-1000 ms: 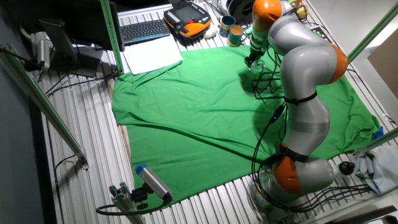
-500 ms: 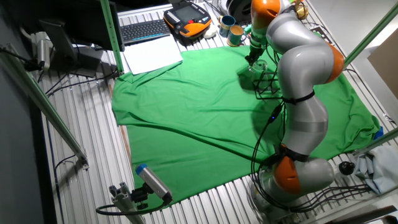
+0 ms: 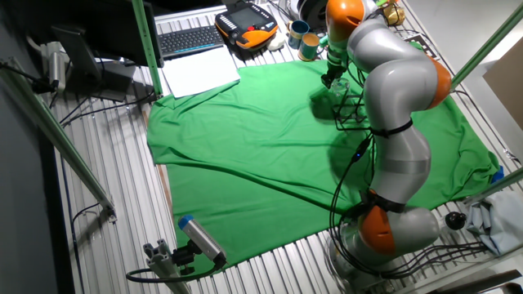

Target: Take the cup off the cup rack

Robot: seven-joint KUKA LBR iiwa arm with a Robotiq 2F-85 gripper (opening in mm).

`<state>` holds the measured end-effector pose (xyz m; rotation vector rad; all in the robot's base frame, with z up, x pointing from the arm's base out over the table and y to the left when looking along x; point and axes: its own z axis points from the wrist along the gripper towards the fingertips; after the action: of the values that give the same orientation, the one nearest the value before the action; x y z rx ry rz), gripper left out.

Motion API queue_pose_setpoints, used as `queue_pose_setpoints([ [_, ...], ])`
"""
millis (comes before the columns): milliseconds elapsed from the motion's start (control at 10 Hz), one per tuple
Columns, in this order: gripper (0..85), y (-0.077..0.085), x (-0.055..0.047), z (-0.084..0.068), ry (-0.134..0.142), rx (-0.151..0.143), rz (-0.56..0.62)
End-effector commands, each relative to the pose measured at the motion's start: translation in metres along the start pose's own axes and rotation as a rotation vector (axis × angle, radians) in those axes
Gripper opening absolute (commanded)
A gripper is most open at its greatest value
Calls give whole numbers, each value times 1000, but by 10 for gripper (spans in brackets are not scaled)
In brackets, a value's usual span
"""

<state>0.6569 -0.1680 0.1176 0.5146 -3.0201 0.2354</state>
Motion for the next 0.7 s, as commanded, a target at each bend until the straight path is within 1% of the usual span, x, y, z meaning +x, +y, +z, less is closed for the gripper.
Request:
queue_pose_setpoints([
  [0, 510, 0, 0, 0, 0, 0, 2],
  [100, 510, 1, -2, -4, 6, -1, 6],
  [200, 510, 3, -4, -11, 21, 9, 10],
  [300, 510, 1, -7, -18, 35, 12, 11],
  [400, 510, -3, -9, -21, 41, 11, 8],
  [500, 510, -7, -9, -20, 44, 14, 10],
  [600, 510, -10, -9, -17, 57, 26, 26],
])
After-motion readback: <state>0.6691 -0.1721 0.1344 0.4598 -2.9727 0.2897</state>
